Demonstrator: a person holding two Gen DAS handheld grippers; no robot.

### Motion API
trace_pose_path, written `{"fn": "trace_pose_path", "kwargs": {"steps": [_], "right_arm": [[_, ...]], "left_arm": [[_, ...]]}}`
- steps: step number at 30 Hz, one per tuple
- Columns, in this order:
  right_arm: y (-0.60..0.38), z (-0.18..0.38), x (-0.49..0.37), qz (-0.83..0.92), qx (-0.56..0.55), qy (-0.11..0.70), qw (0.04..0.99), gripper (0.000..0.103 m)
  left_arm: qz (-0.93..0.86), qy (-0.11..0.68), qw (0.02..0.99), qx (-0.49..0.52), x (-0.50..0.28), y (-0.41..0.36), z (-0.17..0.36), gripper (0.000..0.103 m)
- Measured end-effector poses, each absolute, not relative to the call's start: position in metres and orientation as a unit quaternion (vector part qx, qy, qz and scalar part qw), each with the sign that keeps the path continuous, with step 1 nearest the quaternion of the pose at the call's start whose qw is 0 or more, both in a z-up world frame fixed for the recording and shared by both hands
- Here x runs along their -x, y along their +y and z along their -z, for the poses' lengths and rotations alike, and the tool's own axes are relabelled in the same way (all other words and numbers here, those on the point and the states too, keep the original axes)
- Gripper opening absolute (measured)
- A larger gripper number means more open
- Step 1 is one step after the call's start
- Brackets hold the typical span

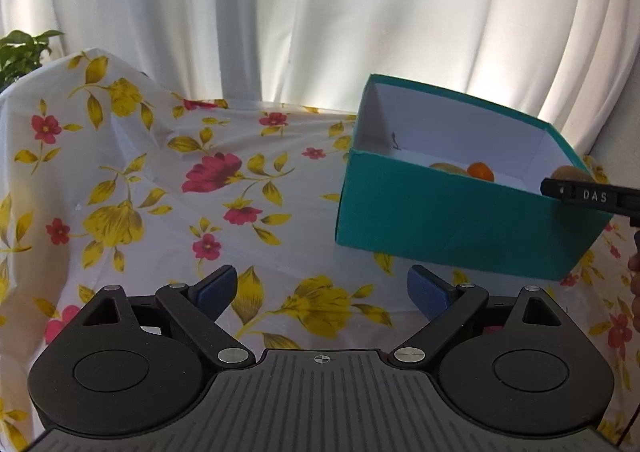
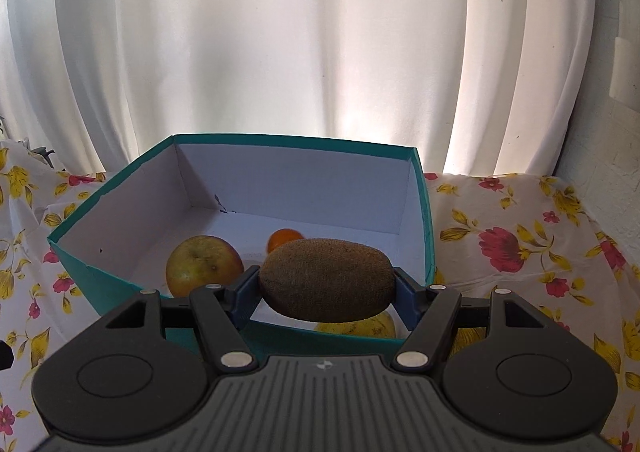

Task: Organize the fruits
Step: 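Lower the kiwi into the teal box and open the right tool, then grasp a cherry tomato with the left tool while the right tool grasps a yellow pear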

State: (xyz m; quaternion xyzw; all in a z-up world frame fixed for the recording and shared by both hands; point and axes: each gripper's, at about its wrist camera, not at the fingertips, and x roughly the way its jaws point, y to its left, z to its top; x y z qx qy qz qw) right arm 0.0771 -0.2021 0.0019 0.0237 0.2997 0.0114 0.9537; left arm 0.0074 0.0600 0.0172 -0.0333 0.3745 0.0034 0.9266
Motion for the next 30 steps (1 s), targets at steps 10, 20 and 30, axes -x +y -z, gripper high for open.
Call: {"fn": "trace_pose_path", "kwargs": {"steps": [10, 20, 30], "right_arm": [[-0.200, -0.011, -0.064, -0.018, -0.022, 0.281, 0.959, 0.071], [-0.205, -0.028, 0.020, -0.040, -0.040, 0.242, 0.969, 0.103], [-0.214, -0.005, 0.037, -0.013, -0.052, 0.286, 0.957, 0.103]], "left_arm": [[0.029, 0.379, 0.925, 0.005, -0.003, 0.048, -0.003, 0.093], [0.090, 0.413, 0.906, -0.022, 0.004, 0.030, 0.022, 0.084], [0.111, 0.453, 0.884, -0.022, -0.001, 0.025, 0.047, 0.072]]}}
